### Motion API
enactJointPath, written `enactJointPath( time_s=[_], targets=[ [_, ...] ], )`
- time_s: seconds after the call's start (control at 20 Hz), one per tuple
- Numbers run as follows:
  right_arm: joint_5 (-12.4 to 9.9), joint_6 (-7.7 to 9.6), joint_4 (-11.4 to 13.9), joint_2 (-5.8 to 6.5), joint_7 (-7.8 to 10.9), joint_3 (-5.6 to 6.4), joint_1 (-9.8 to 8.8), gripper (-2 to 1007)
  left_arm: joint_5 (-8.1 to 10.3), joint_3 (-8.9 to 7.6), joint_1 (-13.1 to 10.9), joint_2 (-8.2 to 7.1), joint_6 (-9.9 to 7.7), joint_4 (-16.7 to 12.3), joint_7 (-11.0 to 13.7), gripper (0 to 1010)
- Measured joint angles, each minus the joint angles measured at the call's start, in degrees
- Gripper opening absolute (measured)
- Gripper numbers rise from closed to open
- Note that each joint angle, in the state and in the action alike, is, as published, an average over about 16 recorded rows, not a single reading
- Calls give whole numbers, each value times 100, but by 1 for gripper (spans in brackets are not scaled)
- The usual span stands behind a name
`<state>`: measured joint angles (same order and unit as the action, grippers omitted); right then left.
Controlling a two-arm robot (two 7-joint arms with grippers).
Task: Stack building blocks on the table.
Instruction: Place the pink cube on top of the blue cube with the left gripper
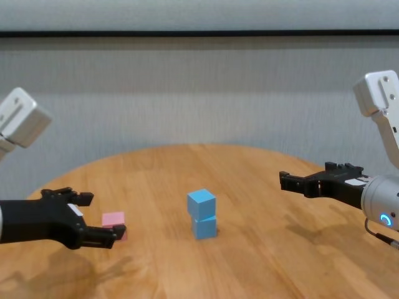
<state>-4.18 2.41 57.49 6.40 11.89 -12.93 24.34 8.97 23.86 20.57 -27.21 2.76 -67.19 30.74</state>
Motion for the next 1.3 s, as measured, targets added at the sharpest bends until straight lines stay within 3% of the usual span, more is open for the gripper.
enactJointPath(
  time_s=[0.8,1.3],
  targets=[
    [-6,-6,4,-7,-7,0,1,1005,-392,125,401,350,92,730,-186,1003],
    [-7,-7,6,-10,-7,0,1,1004,-424,90,606,487,119,1091,-75,1003]
  ],
)
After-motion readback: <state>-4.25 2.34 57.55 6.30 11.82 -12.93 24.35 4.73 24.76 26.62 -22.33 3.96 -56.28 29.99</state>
